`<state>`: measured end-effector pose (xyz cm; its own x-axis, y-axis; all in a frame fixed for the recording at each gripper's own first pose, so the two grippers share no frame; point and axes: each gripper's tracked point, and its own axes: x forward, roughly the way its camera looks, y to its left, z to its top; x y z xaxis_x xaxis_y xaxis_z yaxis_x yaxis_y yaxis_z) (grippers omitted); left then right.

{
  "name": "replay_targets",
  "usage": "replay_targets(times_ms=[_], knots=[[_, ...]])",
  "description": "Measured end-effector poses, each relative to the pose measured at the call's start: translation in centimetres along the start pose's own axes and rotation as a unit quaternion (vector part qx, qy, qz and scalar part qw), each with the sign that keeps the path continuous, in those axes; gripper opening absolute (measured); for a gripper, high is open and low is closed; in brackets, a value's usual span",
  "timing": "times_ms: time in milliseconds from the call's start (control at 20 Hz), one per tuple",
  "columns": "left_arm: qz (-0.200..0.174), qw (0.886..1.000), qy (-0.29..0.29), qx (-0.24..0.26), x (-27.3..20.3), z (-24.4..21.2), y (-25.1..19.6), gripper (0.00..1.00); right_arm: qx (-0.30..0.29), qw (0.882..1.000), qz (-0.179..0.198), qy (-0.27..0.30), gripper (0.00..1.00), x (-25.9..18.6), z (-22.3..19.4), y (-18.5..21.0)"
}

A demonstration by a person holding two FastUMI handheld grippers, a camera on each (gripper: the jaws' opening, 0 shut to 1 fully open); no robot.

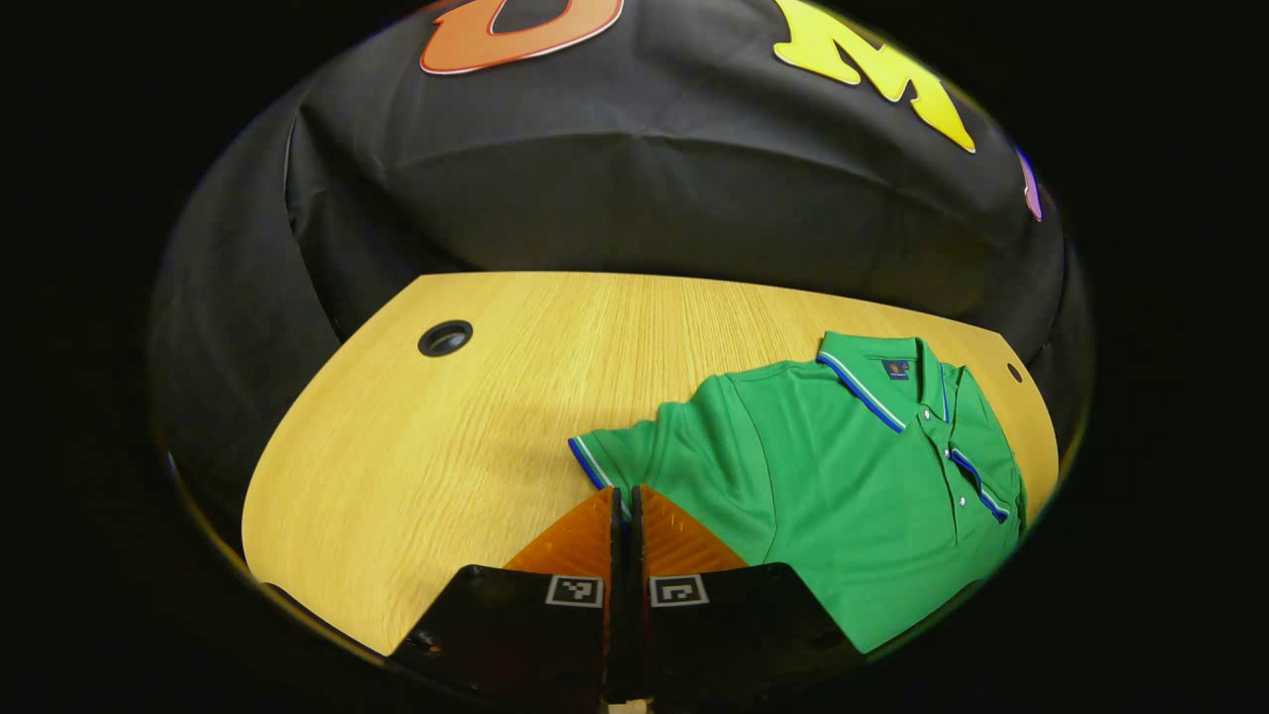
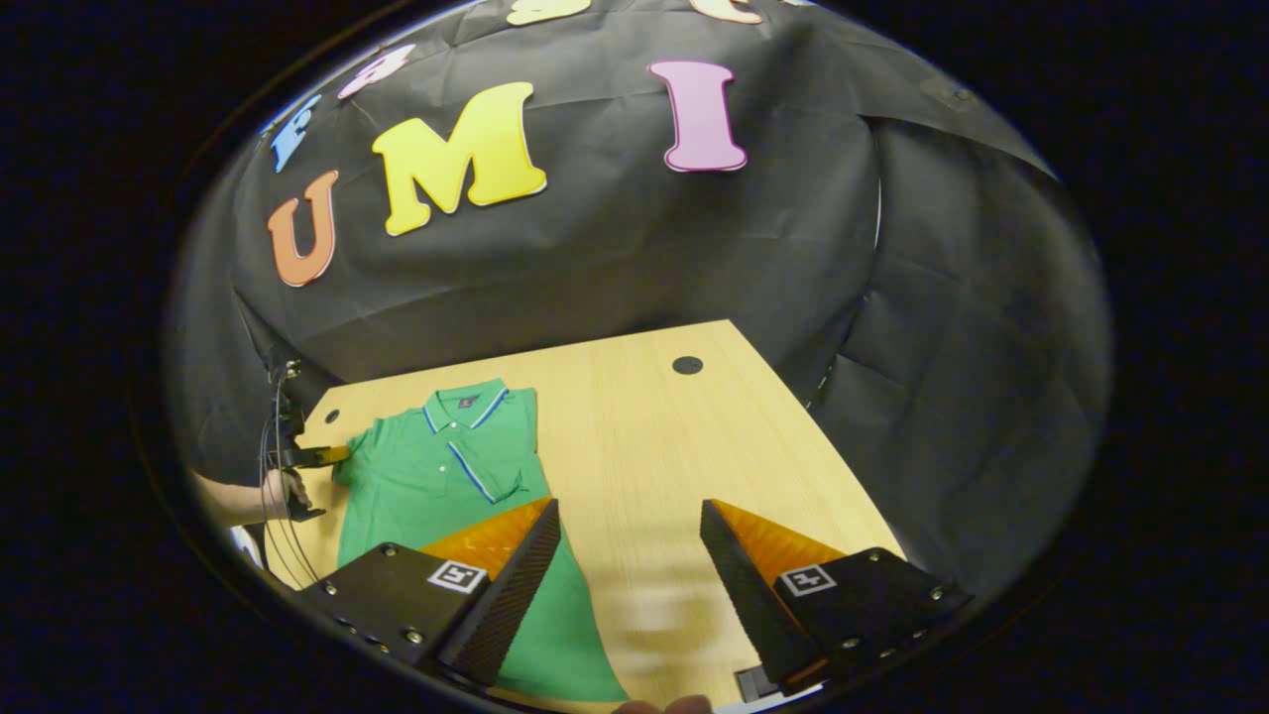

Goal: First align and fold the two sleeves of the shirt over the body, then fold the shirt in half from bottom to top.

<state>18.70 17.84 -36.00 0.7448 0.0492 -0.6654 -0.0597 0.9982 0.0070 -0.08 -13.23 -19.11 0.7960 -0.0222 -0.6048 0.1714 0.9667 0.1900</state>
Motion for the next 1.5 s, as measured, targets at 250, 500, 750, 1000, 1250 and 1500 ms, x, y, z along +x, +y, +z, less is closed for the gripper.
replay_targets(times_ms=[250,500,750,1000,1250,1500], knots=[[-0.013,1.0,-0.017,0.006,-1.2,1.6,-1.0,0.04,0.0,1.0,0.009,-0.004,0.92,-0.2,0.2,0.0],[-0.026,0.999,-0.03,0.022,-2.8,3.3,-2.7,0.03,-0.006,1.0,0.014,-0.014,0.92,-0.8,0.4,-0.1],[-0.051,0.996,-0.05,0.046,-5.2,5.5,-6.5,0.03,-0.001,0.999,0.01,-0.031,0.92,-2.1,0.7,-1.1],[-0.073,0.994,-0.05,0.064,-6.4,6.0,-10.8,0.03,0.009,0.999,0.005,-0.047,0.92,-3.5,1.0,-2.5],[-0.079,0.994,-0.025,0.067,-5.9,4.2,-14.2,0.03,0.014,0.999,0.003,-0.05,0.92,-4.8,0.4,-3.4],[-0.094,0.993,-0.017,0.066,-6.3,2.9,-16.6,0.04,0.004,0.998,-0.002,-0.058,0.92,-5.9,0.3,-3.6]])
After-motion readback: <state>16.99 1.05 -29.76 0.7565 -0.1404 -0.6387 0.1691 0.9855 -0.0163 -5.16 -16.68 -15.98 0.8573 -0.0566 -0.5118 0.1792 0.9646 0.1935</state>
